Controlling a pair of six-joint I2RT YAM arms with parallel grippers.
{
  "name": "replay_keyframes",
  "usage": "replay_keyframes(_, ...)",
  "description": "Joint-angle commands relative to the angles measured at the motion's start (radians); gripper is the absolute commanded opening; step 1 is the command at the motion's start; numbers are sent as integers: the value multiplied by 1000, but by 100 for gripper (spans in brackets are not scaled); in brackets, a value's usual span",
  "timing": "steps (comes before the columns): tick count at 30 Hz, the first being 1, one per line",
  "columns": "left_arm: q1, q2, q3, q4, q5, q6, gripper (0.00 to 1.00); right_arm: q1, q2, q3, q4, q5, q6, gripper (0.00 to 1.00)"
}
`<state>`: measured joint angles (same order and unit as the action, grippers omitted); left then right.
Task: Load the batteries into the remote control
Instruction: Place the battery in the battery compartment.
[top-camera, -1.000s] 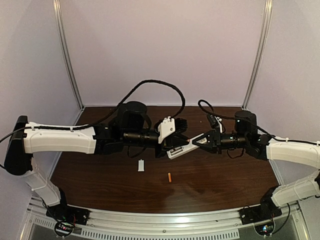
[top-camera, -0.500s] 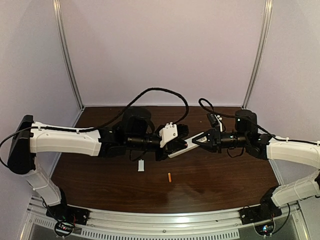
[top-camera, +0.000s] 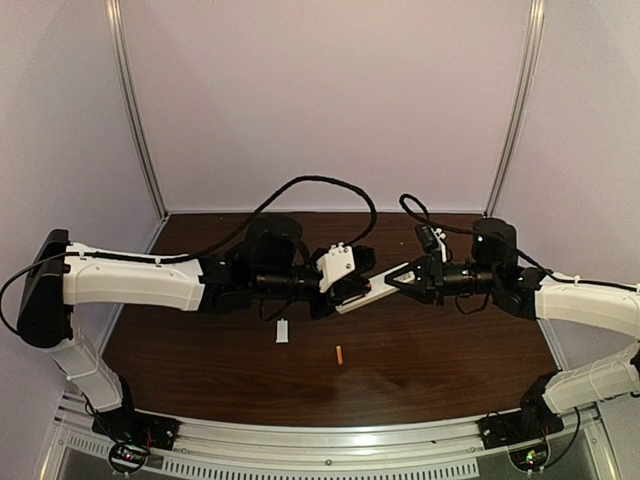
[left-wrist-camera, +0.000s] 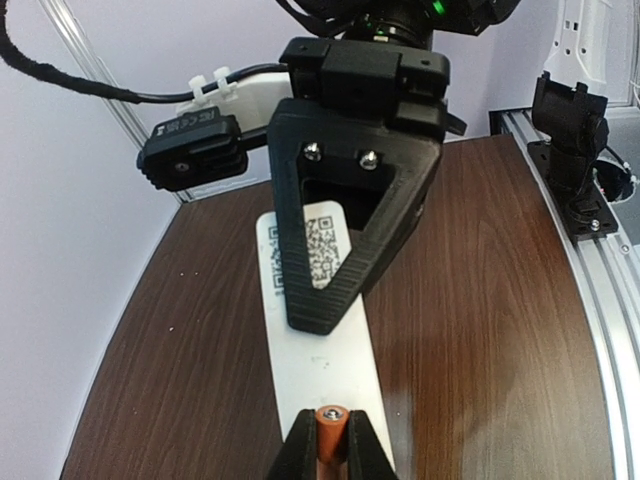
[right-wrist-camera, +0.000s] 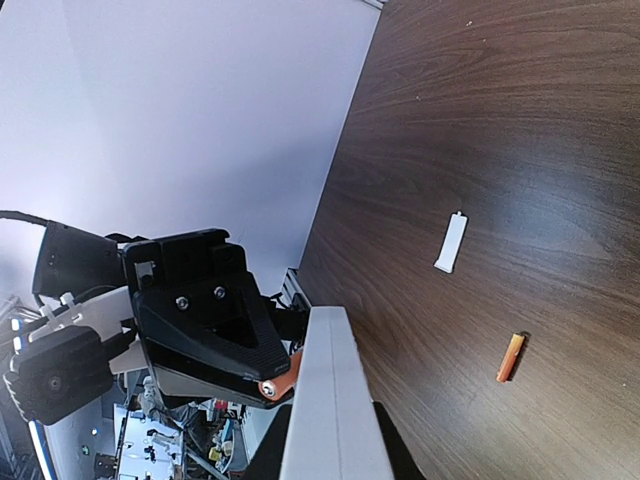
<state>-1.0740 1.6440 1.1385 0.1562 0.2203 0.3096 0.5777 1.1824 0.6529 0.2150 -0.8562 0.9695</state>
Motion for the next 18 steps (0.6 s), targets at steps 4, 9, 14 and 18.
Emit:
replay_keyframes(4, 8, 2, -43, 8, -75, 29, 0, 7, -29, 29, 32, -17, 6, 0)
replay_keyframes(9, 9, 2, -55, -9, -112, 41, 0, 7, -32, 33, 26, -14, 3, 0)
replay_keyframes(14, 8, 2, -58, -32, -150, 56, 0, 4, -38, 42, -1, -10, -11, 0)
replay_keyframes(18, 11, 1, -64, -56, -178, 62, 0, -6, -48, 50, -34, -3, -27, 0)
